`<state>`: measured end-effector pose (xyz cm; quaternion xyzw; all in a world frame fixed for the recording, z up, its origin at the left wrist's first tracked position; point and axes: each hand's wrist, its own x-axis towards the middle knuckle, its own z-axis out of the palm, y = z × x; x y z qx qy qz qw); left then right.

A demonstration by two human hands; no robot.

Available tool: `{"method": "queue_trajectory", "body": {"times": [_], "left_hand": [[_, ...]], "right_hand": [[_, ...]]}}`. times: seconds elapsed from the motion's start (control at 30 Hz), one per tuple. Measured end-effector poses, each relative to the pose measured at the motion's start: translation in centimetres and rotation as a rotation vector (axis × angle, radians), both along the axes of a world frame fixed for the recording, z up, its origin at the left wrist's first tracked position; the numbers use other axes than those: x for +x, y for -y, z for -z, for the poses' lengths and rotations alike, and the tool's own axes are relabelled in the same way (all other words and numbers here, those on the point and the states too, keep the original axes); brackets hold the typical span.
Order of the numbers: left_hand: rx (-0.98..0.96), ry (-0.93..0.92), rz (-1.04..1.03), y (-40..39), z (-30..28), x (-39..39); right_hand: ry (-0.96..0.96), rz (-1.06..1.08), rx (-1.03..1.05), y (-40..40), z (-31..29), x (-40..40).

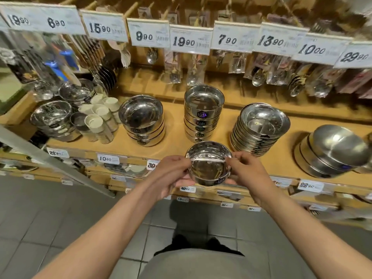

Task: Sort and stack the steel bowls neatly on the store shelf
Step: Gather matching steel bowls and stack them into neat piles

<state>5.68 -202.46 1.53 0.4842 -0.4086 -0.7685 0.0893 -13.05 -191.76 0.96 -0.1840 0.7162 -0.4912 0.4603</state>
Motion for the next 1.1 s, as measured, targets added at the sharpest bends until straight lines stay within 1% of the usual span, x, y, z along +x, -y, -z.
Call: {"method": "queue_trajectory", "body": {"times": [0.27,0.4,0.5,0.6,0.73,0.87,0.97,1.1], "left_hand": [[-0.073,-0.102,-0.123,0.9,0.1,2.3],[-0.132,-0.107,-0.15,1.6,-0.3,2.6],[-0.194,-0.112,-0.158,2.1,-1.0,2.4],[-0.255,-0.143,-0.15,2.7,-2.1,2.5],[-0.321,-0.134,-0.131,4.3,-4.2,2.1],[-0.349,-0.156,-0.158,6.6,-6.7,0.8],[-0.374,-0.173,-0.141,8.0,-8.0,-0.7],[-0.509,-0.097,-0.108,10.7,-9.0,-3.7]], "right_hand": [[0.051,-0.009,-0.079,2.0,0.2,2.0],[0.053,-0.053,-0.125,2.9,-0.8,2.4],[0.021,-0.087,-0.152,3.4,-2.0,2.2],[-0.029,-0.074,-0.176,4.0,-3.1,1.9],[-0.054,-0.04,-0.21,5.3,-4.9,1.1],[-0.069,-0.069,-0.279,7.3,-7.4,0.0],[-0.11,-0.057,-0.277,9.0,-8.5,-1.2],[-0.173,-0.051,-0.299,11.7,-9.2,-3.2]]}}
